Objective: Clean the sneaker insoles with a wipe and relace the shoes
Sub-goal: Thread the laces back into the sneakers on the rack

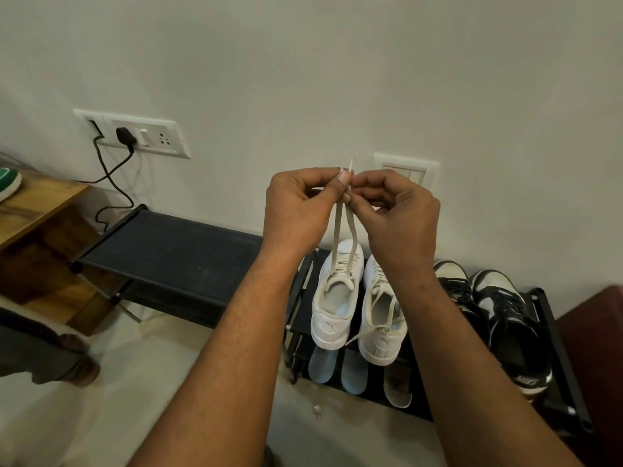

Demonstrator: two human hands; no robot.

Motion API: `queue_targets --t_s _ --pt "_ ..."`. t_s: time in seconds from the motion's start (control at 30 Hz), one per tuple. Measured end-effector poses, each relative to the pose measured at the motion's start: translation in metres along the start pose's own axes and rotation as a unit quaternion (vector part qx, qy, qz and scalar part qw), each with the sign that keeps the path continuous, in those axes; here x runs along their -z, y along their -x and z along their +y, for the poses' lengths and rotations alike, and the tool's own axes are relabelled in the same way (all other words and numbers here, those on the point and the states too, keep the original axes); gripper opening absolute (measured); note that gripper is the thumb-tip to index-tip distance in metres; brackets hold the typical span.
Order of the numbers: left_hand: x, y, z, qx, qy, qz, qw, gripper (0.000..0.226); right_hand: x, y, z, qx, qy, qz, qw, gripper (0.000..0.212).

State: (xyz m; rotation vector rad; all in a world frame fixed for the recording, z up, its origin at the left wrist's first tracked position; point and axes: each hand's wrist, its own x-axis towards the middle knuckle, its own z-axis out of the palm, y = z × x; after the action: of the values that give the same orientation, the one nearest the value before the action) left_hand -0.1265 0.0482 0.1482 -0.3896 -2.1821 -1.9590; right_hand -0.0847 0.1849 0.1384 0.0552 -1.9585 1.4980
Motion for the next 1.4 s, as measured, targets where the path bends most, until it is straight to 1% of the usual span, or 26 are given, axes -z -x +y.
queue_targets --t_s 0.1,0.2,0.27,0.37,0.43,0.6,0.77,0.87,0.93,1.03,1.07,1.1,1.13,1.2,1.23,1.33,1.4 --pt "-0.001 0.0 -0.001 -0.004 -0.003 0.001 1.0 0.01 -0.002 0.001 0.004 -0.009 -0.01 0.002 1.0 0.017" --pt "-0.003 -0.001 -0.003 -0.001 0.026 0.001 1.0 0.01 -0.007 0.001 0.013 -0.047 -0.059 -0.005 0.997 0.014" --pt "-0.005 -0.001 -0.003 0.011 0.058 -0.003 0.998 0.011 -0.012 0.003 0.021 -0.073 -0.08 -0.029 0.994 0.014" --pt "-0.006 -0.001 0.001 0.031 0.082 0.004 0.996 0.013 -0.016 0.008 0.033 -0.113 -0.097 -0.091 0.985 0.018" --pt "-0.004 -0.001 0.001 0.049 0.097 0.012 0.994 0.015 -0.016 0.011 0.038 -0.117 -0.091 -0.12 0.982 0.018" --pt "0.005 -0.004 -0.008 0.055 0.083 0.024 0.995 0.017 -0.013 0.009 0.039 -0.125 -0.084 -0.105 0.983 0.014" --pt "0.008 -0.007 -0.022 0.042 0.086 0.074 0.993 0.009 -0.012 0.006 0.04 -0.141 -0.076 -0.073 0.984 0.016" --pt "0.009 -0.007 -0.033 0.029 0.081 0.085 0.993 0.008 -0.013 0.005 0.041 -0.134 -0.067 -0.06 0.987 0.015" --pt "0.01 -0.005 -0.039 0.011 0.045 0.081 0.996 0.021 -0.012 0.004 0.042 -0.134 -0.066 -0.049 0.988 0.015" --pt "0.012 -0.001 -0.046 -0.029 0.021 0.066 0.997 0.055 -0.011 0.004 0.041 -0.128 -0.063 -0.035 0.989 0.015" --pt "0.012 0.0 -0.048 -0.038 0.017 0.064 0.997 0.061 -0.011 0.004 0.041 -0.127 -0.065 -0.029 0.989 0.016" --pt "0.011 0.001 -0.05 -0.04 0.008 0.063 0.997 0.061 -0.01 0.004 0.04 -0.125 -0.065 -0.024 0.99 0.016" --pt "0.009 0.002 -0.052 -0.038 -0.007 0.061 0.997 0.055 -0.011 0.004 0.04 -0.121 -0.062 -0.02 0.991 0.015" --pt "0.004 0.002 -0.058 -0.025 -0.039 0.053 0.997 0.034 -0.011 0.003 0.039 -0.111 -0.056 -0.02 0.992 0.014" --pt "0.001 0.003 -0.062 -0.017 -0.047 0.048 0.998 0.029 -0.011 0.003 0.04 -0.108 -0.053 -0.022 0.993 0.015" --pt "-0.009 0.008 -0.074 0.007 -0.041 0.031 0.999 0.024 -0.01 0.003 0.041 -0.107 -0.047 -0.024 0.993 0.015" --pt "-0.016 0.012 -0.08 0.03 -0.01 0.015 0.999 0.022 -0.01 0.003 0.041 -0.108 -0.049 -0.019 0.993 0.015"
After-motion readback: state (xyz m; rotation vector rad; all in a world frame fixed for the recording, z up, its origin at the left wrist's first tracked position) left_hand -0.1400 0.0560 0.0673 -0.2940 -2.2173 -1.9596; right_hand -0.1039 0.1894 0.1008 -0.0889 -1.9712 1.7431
